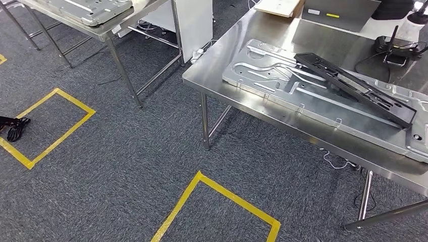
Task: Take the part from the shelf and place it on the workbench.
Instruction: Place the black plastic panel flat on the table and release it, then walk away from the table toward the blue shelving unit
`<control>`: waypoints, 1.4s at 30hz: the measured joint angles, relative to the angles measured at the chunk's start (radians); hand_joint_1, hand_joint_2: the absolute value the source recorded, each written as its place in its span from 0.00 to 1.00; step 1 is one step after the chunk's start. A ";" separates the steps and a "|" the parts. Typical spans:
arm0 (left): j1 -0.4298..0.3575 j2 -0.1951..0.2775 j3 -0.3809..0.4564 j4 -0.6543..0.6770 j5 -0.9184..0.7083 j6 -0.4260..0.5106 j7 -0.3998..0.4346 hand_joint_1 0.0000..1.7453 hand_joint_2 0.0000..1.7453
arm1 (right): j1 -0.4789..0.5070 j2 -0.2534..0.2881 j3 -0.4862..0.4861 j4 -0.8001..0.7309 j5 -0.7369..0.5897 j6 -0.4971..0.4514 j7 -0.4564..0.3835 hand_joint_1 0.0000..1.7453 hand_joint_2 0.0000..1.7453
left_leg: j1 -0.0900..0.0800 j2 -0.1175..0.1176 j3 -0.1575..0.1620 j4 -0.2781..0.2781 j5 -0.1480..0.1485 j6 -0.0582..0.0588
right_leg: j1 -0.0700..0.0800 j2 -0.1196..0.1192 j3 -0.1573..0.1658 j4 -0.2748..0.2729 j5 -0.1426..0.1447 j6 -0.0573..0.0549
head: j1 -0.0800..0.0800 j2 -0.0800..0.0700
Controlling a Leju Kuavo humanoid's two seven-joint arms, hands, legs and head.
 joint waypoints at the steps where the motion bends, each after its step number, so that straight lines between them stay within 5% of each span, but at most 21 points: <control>1: -0.001 0.000 0.002 0.000 -0.003 0.001 0.002 0.00 0.00 | -0.014 0.001 -0.026 0.028 0.029 -0.018 0.010 0.00 0.00 | -0.005 0.011 0.015 -0.029 -0.002 0.007 | 0.001 -0.007 0.000 0.000 0.002 0.005 | 0.000 0.000; 3: -0.002 0.000 0.009 0.000 -0.011 0.004 0.006 0.00 0.00 | -0.050 -0.002 -0.090 0.105 0.095 -0.071 0.041 0.00 0.00 | -0.007 0.005 0.014 -0.044 0.002 0.020 | 0.002 -0.021 0.003 -0.005 0.006 0.016 | 0.000 0.000; 5: -0.001 -0.001 0.015 0.000 -0.017 0.007 0.010 0.00 0.00 | -0.084 -0.019 -0.150 0.197 0.155 -0.133 0.090 0.00 0.00 | -0.001 -0.009 0.016 -0.062 0.014 0.034 | 0.000 0.003 0.001 0.009 -0.010 0.027 | 0.001 0.000; 7: -0.003 -0.003 0.018 0.000 -0.024 0.014 0.012 0.00 0.00 | -0.109 -0.048 -0.204 0.302 0.197 -0.186 0.156 0.00 0.00 | 0.004 -0.024 0.015 -0.072 0.026 0.047 | -0.004 0.055 -0.039 0.098 -0.069 0.035 | 0.002 0.000; 9: -0.005 -0.005 0.021 0.000 -0.027 0.020 0.013 0.00 0.00 | -0.129 -0.075 -0.255 0.400 0.206 -0.217 0.222 0.00 0.00 | 0.003 -0.043 0.003 -0.067 0.030 0.051 | -0.006 0.078 -0.102 0.231 -0.128 0.040 | 0.002 0.000; 11: -0.003 -0.006 0.025 0.000 -0.027 0.027 0.013 0.00 0.00 | -0.148 -0.098 -0.303 0.482 0.193 -0.243 0.286 0.00 0.00 | 0.004 -0.065 -0.005 -0.056 0.030 0.050 | -0.008 0.080 -0.123 0.274 -0.120 0.045 | 0.002 0.000; 14: -0.003 -0.012 0.033 0.000 -0.027 0.034 0.014 0.00 0.00 | -0.171 -0.127 -0.358 0.575 0.178 -0.262 0.346 0.00 0.00 | 0.004 -0.101 -0.018 -0.030 0.024 0.040 | -0.018 0.120 -0.044 0.107 -0.025 0.048 | 0.002 0.000; 17: -0.008 -0.014 0.040 0.000 -0.027 0.037 0.013 0.00 0.00 | -0.187 -0.138 -0.392 0.630 0.172 -0.262 0.379 0.00 0.00 | 0.003 -0.129 -0.041 -0.007 0.022 0.022 | -0.020 0.163 -0.015 0.032 -0.012 0.042 | 0.001 0.000; 19: -0.006 -0.016 0.043 0.000 -0.027 0.041 0.013 0.00 0.00 | -0.199 -0.142 -0.414 0.659 0.164 -0.249 0.425 0.00 0.00 | 0.007 -0.144 -0.049 -0.004 0.026 0.010 | -0.020 0.141 -0.016 0.030 -0.007 0.031 | 0.002 0.000; 21: -0.005 -0.017 0.046 0.000 -0.027 0.045 0.012 0.00 0.00 | -0.211 -0.148 -0.434 0.686 0.157 -0.229 0.478 0.00 0.00 | 0.008 -0.117 -0.067 0.032 0.002 0.000 | -0.023 0.114 -0.015 0.023 -0.001 0.018 | 0.000 0.000; 24: -0.006 -0.018 0.049 0.000 -0.028 0.049 0.012 0.00 0.00 | -0.215 -0.154 -0.457 0.713 0.154 -0.218 0.510 0.00 0.00 | 0.012 -0.064 -0.144 0.202 -0.091 -0.013 | -0.021 0.071 -0.019 0.022 0.001 0.007 | -0.003 0.000; 26: -0.004 -0.019 0.049 0.000 -0.028 0.049 0.012 0.00 0.00 | -0.218 -0.157 -0.468 0.728 0.155 -0.215 0.523 0.00 0.00 | 0.017 -0.055 -0.172 0.276 -0.111 -0.018 | -0.020 0.043 -0.023 0.024 0.001 0.007 | -0.003 0.000; 27: -0.004 -0.019 0.049 0.000 -0.028 0.049 0.012 0.00 0.00 | -0.220 -0.159 -0.472 0.735 0.155 -0.210 0.533 0.00 0.00 | 0.019 -0.050 -0.160 0.260 -0.096 -0.019 | -0.021 0.030 -0.025 0.026 0.001 0.008 | -0.003 0.000; 31: -0.005 -0.020 0.050 0.000 -0.030 0.052 0.012 0.00 0.00 | -0.233 -0.161 -0.483 0.756 0.161 -0.163 0.605 0.00 0.00 | 0.016 0.004 -0.030 0.021 -0.011 -0.012 | -0.019 -0.007 -0.023 0.033 -0.004 0.025 | -0.003 0.000; 33: -0.005 -0.021 0.051 0.000 -0.032 0.054 0.011 0.00 0.00 | -0.239 -0.161 -0.485 0.764 0.164 -0.135 0.638 0.00 0.00 | 0.008 0.002 -0.024 -0.001 -0.009 0.000 | -0.016 -0.020 -0.019 0.030 -0.003 0.040 | -0.002 0.000; 35: -0.002 -0.022 0.053 0.000 -0.035 0.055 0.010 0.00 0.00 | -0.247 -0.161 -0.486 0.772 0.167 -0.110 0.657 0.00 0.00 | 0.010 -0.015 -0.024 -0.009 0.000 0.016 | -0.019 -0.013 -0.015 0.030 -0.006 0.054 | -0.001 0.000; 37: -0.002 -0.024 0.057 0.000 -0.039 0.057 0.010 0.00 0.00 | -0.249 -0.161 -0.487 0.779 0.169 -0.084 0.666 0.00 0.00 | 0.012 -0.030 -0.023 -0.018 0.012 0.033 | -0.022 0.033 -0.035 0.077 -0.046 0.061 | -0.001 0.000; 40: -0.004 -0.028 0.061 0.000 -0.046 0.059 0.008 0.00 0.00 | -0.247 -0.160 -0.491 0.787 0.168 -0.038 0.667 0.00 0.00 | 0.003 -0.056 -0.032 -0.018 0.019 0.044 | -0.018 0.077 -0.127 0.267 -0.141 0.056 | -0.001 0.000; 42: -0.003 -0.029 0.064 0.000 -0.049 0.062 0.007 0.00 0.00 | -0.247 -0.160 -0.493 0.791 0.166 -0.017 0.660 0.00 0.00 | -0.003 -0.079 -0.034 -0.016 0.021 0.046 | -0.013 0.080 -0.154 0.315 -0.134 0.050 | -0.001 0.000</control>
